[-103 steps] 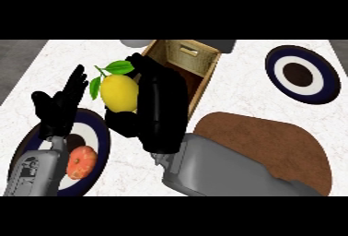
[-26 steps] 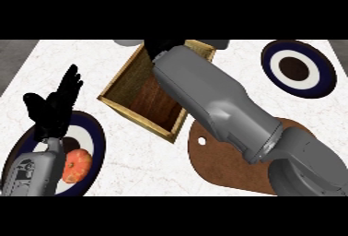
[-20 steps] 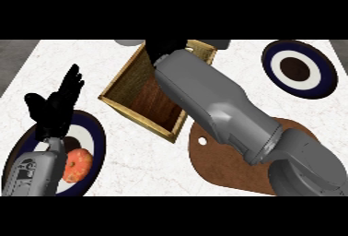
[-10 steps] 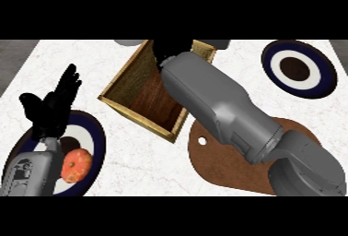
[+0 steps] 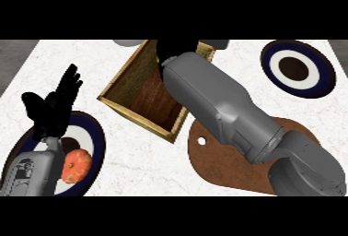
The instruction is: Pick the lemon from the cutting board and place it in the basket
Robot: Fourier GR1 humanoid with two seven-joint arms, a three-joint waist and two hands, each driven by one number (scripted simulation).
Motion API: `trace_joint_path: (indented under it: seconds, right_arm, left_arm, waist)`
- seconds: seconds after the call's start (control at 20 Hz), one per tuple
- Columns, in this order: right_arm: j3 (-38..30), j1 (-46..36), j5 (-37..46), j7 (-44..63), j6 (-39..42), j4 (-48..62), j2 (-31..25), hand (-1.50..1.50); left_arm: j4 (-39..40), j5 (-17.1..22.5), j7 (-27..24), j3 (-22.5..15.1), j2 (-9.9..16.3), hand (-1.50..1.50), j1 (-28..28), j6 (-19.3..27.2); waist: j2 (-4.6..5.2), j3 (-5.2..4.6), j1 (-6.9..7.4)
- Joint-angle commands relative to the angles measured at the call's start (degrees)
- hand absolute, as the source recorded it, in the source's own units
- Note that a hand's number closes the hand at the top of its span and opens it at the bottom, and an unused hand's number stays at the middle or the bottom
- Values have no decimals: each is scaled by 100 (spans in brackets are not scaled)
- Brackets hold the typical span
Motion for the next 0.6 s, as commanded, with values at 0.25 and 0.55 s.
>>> trace_joint_path:
  seconds: [0.25,0.55]
  right_arm:
    - [-337,-81,38,337,-1947,-461,9,-150]
    - [-908,-289,96,494,-3264,-466,8,-150]
  left_arm:
    - [-179,9,216,-32,58,0,-33,-64]
    - [-60,-65,-130,76,49,0,321,38]
  waist:
    - [-26,5,1]
    - [-81,9,-226]
